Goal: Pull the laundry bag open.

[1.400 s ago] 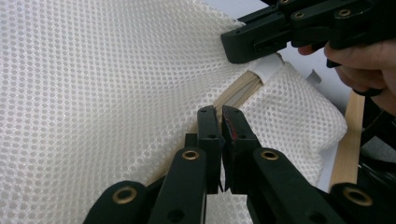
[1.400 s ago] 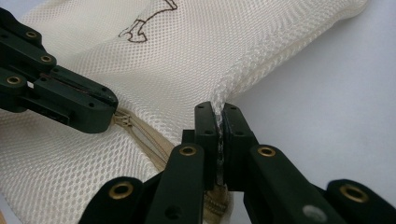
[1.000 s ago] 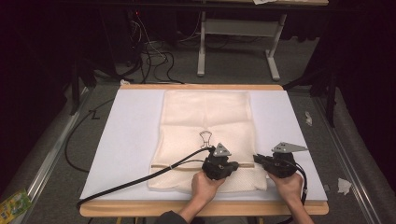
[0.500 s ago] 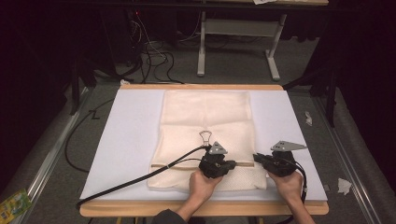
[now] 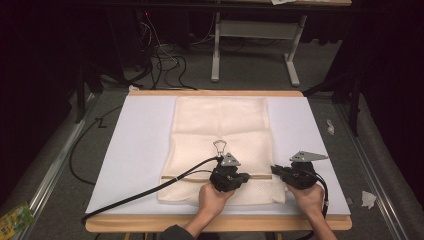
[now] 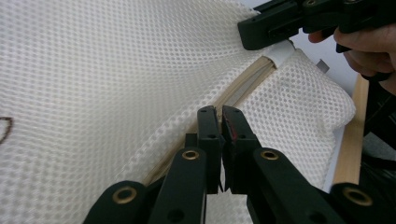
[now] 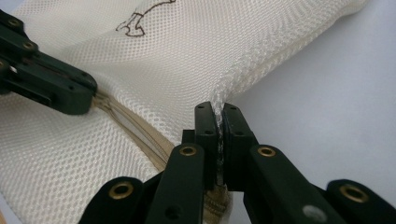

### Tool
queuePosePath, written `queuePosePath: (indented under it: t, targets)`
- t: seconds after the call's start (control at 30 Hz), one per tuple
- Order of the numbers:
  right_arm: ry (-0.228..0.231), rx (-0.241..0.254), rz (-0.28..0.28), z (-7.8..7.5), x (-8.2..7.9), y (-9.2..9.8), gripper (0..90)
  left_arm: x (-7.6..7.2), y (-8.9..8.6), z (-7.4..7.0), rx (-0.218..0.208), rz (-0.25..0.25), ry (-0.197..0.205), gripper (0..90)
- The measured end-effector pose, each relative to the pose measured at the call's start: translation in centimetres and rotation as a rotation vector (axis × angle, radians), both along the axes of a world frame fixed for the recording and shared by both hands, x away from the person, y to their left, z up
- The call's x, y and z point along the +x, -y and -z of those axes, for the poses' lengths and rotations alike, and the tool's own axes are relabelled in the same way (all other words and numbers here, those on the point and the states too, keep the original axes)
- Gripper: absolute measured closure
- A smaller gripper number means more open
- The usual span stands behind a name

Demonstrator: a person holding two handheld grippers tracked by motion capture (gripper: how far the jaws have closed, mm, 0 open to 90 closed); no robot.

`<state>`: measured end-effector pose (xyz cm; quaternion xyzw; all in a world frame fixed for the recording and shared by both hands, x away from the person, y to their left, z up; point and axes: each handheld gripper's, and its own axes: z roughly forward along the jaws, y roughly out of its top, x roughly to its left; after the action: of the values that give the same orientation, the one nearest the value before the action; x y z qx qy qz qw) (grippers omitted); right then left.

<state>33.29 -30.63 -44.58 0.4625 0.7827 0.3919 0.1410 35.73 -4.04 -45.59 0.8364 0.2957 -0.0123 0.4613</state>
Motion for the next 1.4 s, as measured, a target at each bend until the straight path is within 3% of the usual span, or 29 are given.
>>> queuePosePath:
  t: [0.3,0.4,0.83,1.0,1.4]
  targets:
    - [-0.003,0.015,0.007,0.1,-0.2,-0.1,87.9,-0.2,-0.6,-0.1,-0.002,-0.004,-0.011,87.3]
    - [-0.002,0.019,0.010,0.0,-0.3,-0.1,88.0,-0.1,-0.6,-0.1,-0.006,-0.009,-0.030,87.2]
    - [0.008,0.016,0.010,0.3,-0.5,-0.2,87.9,0.1,-1.1,-0.3,0.003,-0.008,-0.029,87.3]
    - [0.003,0.019,0.016,0.6,-0.5,-0.1,87.9,0.2,-2.0,-0.1,-0.011,-0.027,-0.039,87.4]
    - [0.004,0.010,0.008,0.5,-0.4,-0.3,87.9,-0.1,-2.3,-0.2,-0.022,-0.028,-0.033,87.3]
